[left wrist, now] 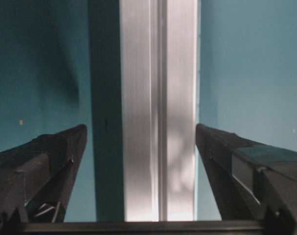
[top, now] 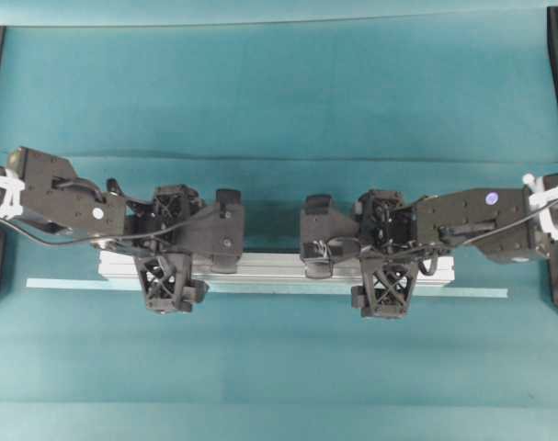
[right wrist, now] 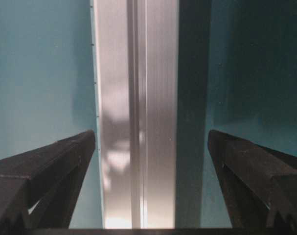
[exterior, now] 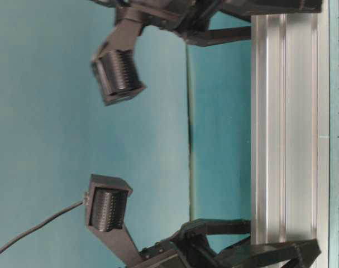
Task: Lift the metal rail with both hands.
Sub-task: 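Close both grippers on the rail, then lift the rail upward with both grippers together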
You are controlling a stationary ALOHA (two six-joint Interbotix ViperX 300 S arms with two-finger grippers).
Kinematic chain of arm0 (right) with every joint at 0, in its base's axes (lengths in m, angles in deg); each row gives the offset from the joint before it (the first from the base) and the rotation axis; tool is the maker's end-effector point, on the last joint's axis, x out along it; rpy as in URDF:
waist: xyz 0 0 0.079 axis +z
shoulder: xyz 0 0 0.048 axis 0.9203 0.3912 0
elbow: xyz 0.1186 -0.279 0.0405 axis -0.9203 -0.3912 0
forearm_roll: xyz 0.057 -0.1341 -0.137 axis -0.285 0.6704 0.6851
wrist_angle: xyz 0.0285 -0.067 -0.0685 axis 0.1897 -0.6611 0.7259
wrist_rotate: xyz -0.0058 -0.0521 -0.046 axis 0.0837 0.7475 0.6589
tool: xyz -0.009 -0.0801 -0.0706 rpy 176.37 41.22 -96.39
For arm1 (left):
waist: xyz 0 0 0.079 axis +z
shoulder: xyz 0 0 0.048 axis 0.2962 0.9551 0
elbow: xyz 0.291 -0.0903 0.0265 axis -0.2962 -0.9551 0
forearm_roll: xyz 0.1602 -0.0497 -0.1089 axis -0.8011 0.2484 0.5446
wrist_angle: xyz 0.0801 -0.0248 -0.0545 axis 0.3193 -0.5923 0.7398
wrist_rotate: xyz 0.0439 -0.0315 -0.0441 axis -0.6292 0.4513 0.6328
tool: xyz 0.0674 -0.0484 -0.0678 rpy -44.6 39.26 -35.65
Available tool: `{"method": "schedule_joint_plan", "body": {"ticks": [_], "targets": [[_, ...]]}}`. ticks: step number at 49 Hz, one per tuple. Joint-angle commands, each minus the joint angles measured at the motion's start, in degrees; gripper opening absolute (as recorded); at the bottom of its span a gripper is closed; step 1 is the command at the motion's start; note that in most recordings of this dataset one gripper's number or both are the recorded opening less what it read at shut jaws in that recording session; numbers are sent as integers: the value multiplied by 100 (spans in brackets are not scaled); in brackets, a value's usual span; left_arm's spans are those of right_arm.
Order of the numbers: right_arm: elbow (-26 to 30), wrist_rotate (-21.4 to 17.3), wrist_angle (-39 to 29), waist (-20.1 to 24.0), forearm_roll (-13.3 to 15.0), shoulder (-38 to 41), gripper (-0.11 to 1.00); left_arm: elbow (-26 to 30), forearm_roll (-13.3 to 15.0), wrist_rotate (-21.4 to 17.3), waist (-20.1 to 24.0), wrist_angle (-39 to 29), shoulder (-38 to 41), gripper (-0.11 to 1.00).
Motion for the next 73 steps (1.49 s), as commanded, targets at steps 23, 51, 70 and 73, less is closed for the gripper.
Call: {"method": "schedule_joint_plan", "body": {"ticks": [23, 51, 70, 73], "targets": [[-44, -35, 229, 18, 9, 97, 94, -44, -26, -35, -26, 158, 35, 97], [-18, -237, 167, 79, -18, 114, 38, -35, -26, -53, -97, 97, 9, 36], [53, -246, 26, 70, -26, 35, 38, -35, -26, -35, -70, 0, -97, 36], [105, -246, -26, 70, -26, -18, 38, -9, -26, -44, -53, -70, -158, 36]]}}
